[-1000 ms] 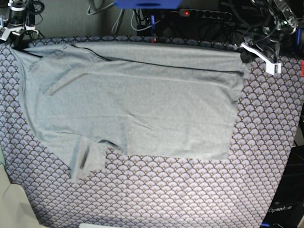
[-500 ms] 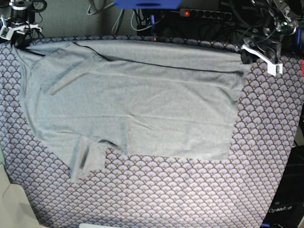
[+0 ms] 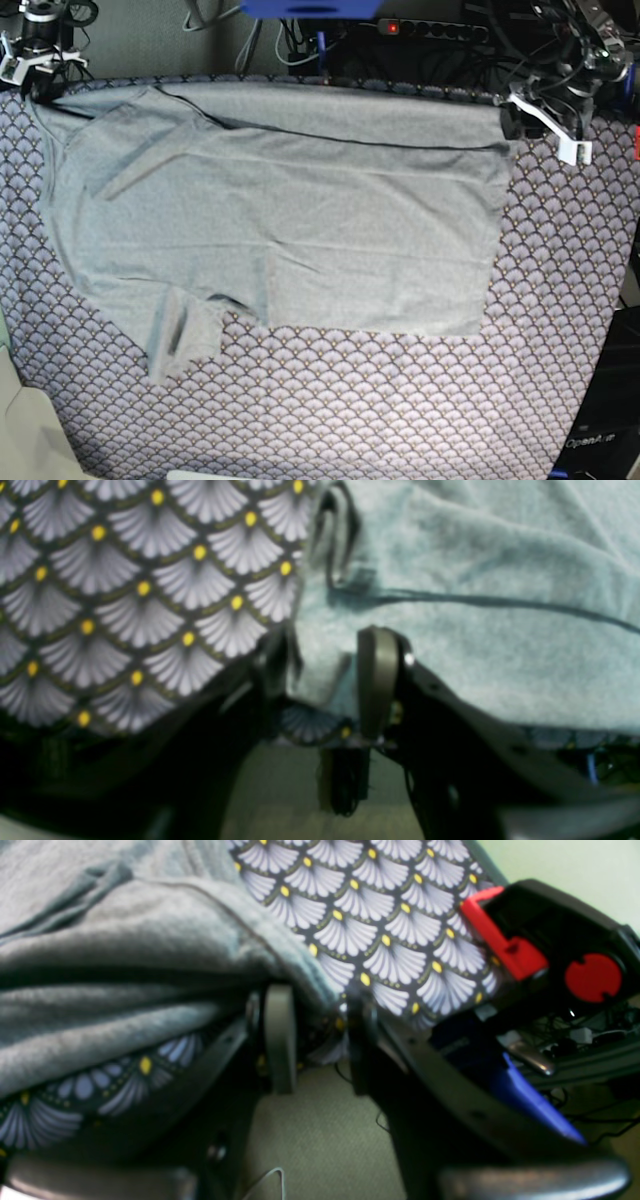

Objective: Fold the T-shirt properly
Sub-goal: 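Pull the shirt edge further with both grippers and release it, then move the right gripper to the shirt's sleeve corner and grasp it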

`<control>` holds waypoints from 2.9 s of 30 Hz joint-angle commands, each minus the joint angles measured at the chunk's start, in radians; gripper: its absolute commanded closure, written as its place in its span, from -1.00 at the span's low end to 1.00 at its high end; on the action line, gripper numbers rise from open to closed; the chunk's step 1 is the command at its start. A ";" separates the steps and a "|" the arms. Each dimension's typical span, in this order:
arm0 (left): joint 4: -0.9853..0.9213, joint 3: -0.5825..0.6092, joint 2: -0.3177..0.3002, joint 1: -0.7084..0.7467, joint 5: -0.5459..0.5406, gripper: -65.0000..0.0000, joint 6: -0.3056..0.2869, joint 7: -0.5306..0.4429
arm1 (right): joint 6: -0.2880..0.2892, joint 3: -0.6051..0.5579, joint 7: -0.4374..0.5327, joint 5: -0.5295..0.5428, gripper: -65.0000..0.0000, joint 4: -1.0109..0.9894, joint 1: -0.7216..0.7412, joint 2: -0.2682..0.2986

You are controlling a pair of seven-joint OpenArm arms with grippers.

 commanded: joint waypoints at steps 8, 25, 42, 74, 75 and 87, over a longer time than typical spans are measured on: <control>0.016 -0.003 -0.042 -0.014 -0.016 0.28 -0.009 -0.018 | -0.010 0.030 -0.011 -0.012 0.02 0.012 -0.022 -0.004; 0.017 0.051 -0.097 -0.044 -0.022 0.28 -0.009 -0.025 | -0.010 0.099 0.126 0.064 -0.05 0.013 -0.116 -0.057; 0.220 0.043 -0.055 -0.075 -0.016 0.28 -0.002 -0.024 | -0.010 0.223 0.654 0.103 0.06 0.013 0.074 -0.061; 0.229 0.043 -0.006 -0.061 -0.013 0.28 0.001 -0.024 | -0.010 -0.134 0.213 0.104 0.04 0.139 0.039 -0.131; 0.229 0.043 -0.006 -0.061 -0.013 0.28 0.001 -0.024 | -0.010 -0.153 0.161 0.107 0.04 0.171 0.037 -0.131; 0.229 0.043 -0.006 -0.060 -0.013 0.28 0.001 -0.019 | -0.010 -0.381 -0.232 0.207 0.04 0.392 -0.064 -0.085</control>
